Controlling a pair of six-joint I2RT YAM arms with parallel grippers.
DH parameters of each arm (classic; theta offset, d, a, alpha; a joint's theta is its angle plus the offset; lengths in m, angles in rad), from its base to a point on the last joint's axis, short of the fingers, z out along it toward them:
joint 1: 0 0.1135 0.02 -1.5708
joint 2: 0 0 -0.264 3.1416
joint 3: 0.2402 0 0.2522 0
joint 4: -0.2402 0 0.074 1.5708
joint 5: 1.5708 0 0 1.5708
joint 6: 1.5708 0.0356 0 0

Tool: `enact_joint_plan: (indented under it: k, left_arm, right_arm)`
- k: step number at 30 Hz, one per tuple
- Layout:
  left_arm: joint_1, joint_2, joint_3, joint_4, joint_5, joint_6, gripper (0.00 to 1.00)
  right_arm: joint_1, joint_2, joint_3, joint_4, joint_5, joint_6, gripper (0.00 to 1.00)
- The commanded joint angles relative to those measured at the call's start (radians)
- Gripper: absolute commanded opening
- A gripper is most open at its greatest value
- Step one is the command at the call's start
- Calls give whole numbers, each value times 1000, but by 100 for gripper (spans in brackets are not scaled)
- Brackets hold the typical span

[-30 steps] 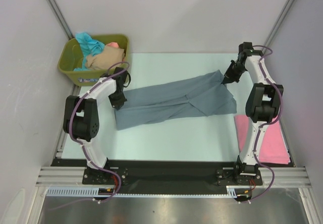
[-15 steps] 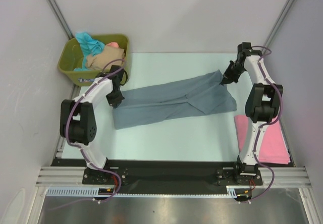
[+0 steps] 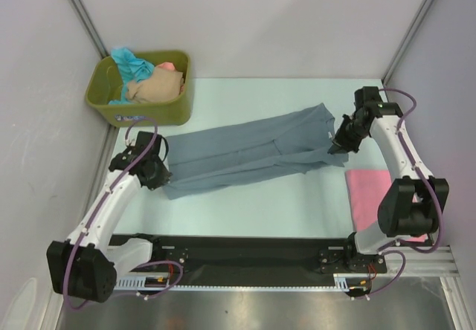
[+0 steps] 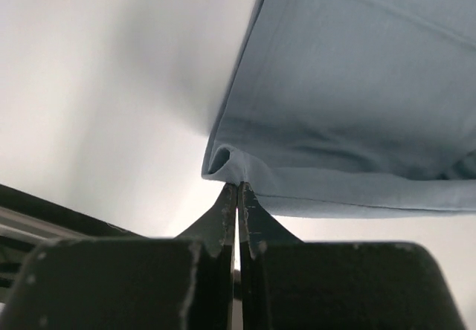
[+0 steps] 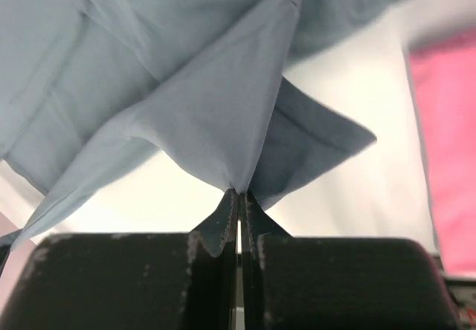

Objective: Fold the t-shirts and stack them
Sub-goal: Fold the tshirt

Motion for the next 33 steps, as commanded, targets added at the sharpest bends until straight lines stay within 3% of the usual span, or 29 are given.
enact_joint_plan:
  k: [1, 8, 18, 27, 33]
  left_arm:
    - [9, -81, -61, -20, 71, -64, 2]
    - [9, -192, -164, -82, 144, -122, 2]
    - [9, -341, -233, -188, 200, -154, 4]
    - [9, -410, -149, -352, 61, -168, 4]
    - [9, -374, -114, -428, -40, -185, 5]
  right_arm:
    - [-4, -106, -78, -31, 38, 12, 0]
    - [-7, -290, -290, -86, 38, 40, 0]
    - [-27, -482, -432, -181, 40, 77, 0]
    - [-76, -565, -465, -255, 37, 40, 0]
    - [-76, -594, -502, -272, 3, 35, 0]
